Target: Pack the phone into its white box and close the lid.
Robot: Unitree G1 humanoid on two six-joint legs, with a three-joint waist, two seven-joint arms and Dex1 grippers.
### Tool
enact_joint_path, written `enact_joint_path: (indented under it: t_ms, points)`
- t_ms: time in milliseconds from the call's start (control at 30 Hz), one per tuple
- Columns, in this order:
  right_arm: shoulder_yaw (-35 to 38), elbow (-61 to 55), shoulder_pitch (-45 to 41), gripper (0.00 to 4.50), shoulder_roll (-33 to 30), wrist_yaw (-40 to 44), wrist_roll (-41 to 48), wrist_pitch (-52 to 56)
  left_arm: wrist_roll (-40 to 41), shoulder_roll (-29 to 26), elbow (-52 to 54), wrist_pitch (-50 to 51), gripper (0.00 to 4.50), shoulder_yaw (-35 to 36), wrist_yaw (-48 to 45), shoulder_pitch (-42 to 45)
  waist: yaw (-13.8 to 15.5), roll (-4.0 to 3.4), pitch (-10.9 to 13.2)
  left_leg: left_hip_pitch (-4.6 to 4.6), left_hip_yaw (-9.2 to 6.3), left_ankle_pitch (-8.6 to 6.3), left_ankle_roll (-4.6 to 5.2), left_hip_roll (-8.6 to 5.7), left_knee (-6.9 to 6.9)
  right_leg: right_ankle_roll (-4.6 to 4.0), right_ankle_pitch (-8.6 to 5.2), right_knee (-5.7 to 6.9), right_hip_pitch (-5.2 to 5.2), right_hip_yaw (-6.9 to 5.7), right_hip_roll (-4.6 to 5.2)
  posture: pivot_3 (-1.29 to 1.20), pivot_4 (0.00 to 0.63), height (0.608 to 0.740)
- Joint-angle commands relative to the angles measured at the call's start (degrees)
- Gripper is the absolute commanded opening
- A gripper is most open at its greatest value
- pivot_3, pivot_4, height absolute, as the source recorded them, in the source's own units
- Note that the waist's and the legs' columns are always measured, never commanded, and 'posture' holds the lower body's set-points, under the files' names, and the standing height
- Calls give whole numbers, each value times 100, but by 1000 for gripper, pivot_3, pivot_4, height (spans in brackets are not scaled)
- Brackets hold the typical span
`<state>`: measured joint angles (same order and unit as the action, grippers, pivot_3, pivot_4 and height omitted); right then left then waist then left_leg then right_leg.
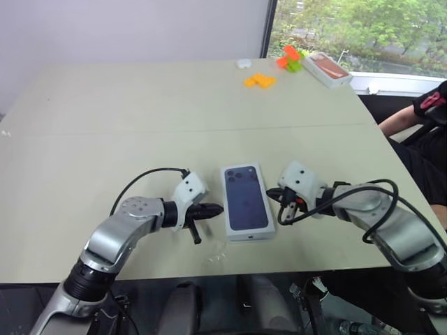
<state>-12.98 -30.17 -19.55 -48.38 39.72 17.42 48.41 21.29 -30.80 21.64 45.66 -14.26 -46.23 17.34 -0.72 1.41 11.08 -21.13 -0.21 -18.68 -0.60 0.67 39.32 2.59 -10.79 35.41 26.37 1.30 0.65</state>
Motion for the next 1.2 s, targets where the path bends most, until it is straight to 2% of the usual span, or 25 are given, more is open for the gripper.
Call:
enact_joint_path:
  t_ms: [33, 767, 1200]
  points:
    - [17, -279, 60, 46, 17, 172, 25, -155, 176, 96, 388, -83, 0, -138, -125, 144, 0, 0, 0, 0, 0, 0, 0, -1, 0, 0, 0, 1, 0, 0, 0, 0, 150, 740]
    - [35, -494, 319, 46, -76, 432, -205, -288, 137, -54, 488, -66, 0, -211, -303, 133, -1, 0, 0, 7, 1, 1, -2, -3, 3, 0, 0, 10, -2, 1, -1, 0, 150, 740]
    - [-127, -456, 420, 46, -102, 495, -674, -631, -130, -187, 271, -350, 0, -358, -250, 61, -5, 0, 0, 20, 2, 3, -4, -4, 3, 0, 0, 17, -10, 3, -2, 0, 150, 740]
